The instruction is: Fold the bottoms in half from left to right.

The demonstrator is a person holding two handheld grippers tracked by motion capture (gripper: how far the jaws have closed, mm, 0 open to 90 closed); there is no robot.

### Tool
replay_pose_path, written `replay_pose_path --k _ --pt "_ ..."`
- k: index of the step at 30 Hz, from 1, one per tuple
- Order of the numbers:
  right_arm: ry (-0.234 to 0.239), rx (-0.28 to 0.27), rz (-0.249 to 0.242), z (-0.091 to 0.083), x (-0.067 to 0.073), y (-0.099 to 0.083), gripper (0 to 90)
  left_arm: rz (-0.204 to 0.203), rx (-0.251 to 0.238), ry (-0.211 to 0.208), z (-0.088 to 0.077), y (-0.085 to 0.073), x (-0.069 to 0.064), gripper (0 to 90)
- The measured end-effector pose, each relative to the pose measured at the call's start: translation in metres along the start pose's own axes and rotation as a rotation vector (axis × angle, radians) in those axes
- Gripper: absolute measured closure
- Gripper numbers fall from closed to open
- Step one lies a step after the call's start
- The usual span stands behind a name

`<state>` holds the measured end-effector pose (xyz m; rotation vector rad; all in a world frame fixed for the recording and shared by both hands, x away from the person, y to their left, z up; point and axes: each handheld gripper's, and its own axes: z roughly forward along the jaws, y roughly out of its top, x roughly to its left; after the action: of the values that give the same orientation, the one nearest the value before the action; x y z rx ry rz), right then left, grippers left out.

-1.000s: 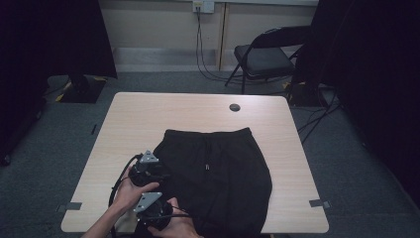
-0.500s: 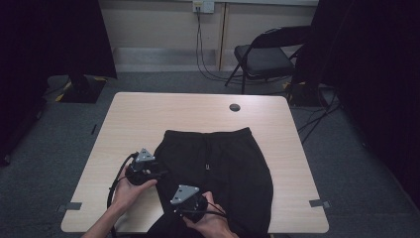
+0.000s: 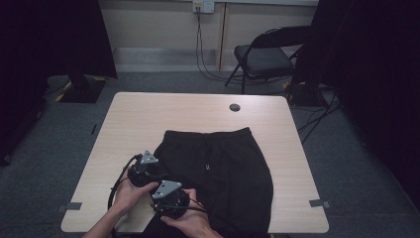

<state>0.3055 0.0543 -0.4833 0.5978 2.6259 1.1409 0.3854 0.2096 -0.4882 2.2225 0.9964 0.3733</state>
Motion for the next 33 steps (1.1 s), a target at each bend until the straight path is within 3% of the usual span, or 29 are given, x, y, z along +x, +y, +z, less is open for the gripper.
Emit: replay_pose_path --k 3,5,7,12,14,18,20,21,23,26,30,33 --pt "-0.045 0.039 -0.05 0.009 0.0 -0.003 54.6 -0.006 0.007 0.001 -0.001 0.0 0.001 47.2" --pt "-0.037 0.029 -0.046 0.004 -0.002 -0.008 61.4 -0.014 0.007 0.003 -0.002 0.0 0.002 47.5" --pt "-0.076 0.037 -0.052 -0.005 -0.003 -0.012 65.5 -0.025 0.008 0.005 -0.002 -0.001 0.005 47.7" --pt "-0.095 0.038 -0.012 -0.019 -0.02 -0.022 80.0 -0.032 0.012 0.011 -0.003 0.0 0.005 47.2" --pt "-0.064 0.021 0.019 -0.02 -0.025 -0.025 82.8 -0.029 0.013 0.013 -0.002 0.0 0.005 46.2" --pt "-0.038 0.028 -0.007 -0.017 -0.021 -0.024 86.8 -0.023 0.014 0.013 -0.002 0.0 0.005 45.6" --pt "-0.034 0.029 0.01 -0.012 -0.02 -0.025 81.4 -0.013 0.014 0.02 -0.002 -0.001 0.004 46.3" --pt "-0.034 0.023 0.007 -0.011 -0.02 -0.024 74.4 -0.012 0.014 0.023 -0.002 -0.001 0.003 46.4" --pt "-0.035 0.013 -0.004 -0.008 -0.018 -0.023 70.3 -0.013 0.015 0.025 -0.002 -0.001 0.002 46.8" --pt "0.003 -0.005 -0.01 -0.003 -0.012 -0.021 67.0 -0.013 0.018 0.021 -0.002 0.0 0.003 46.7" --pt "0.035 -0.013 -0.002 -0.004 -0.013 -0.023 81.0 -0.019 0.025 -0.002 -0.004 0.0 0.006 44.8" --pt "0.043 -0.009 -0.01 -0.006 -0.01 -0.023 85.6 -0.054 0.006 -0.038 -0.011 0.002 0.011 41.1"
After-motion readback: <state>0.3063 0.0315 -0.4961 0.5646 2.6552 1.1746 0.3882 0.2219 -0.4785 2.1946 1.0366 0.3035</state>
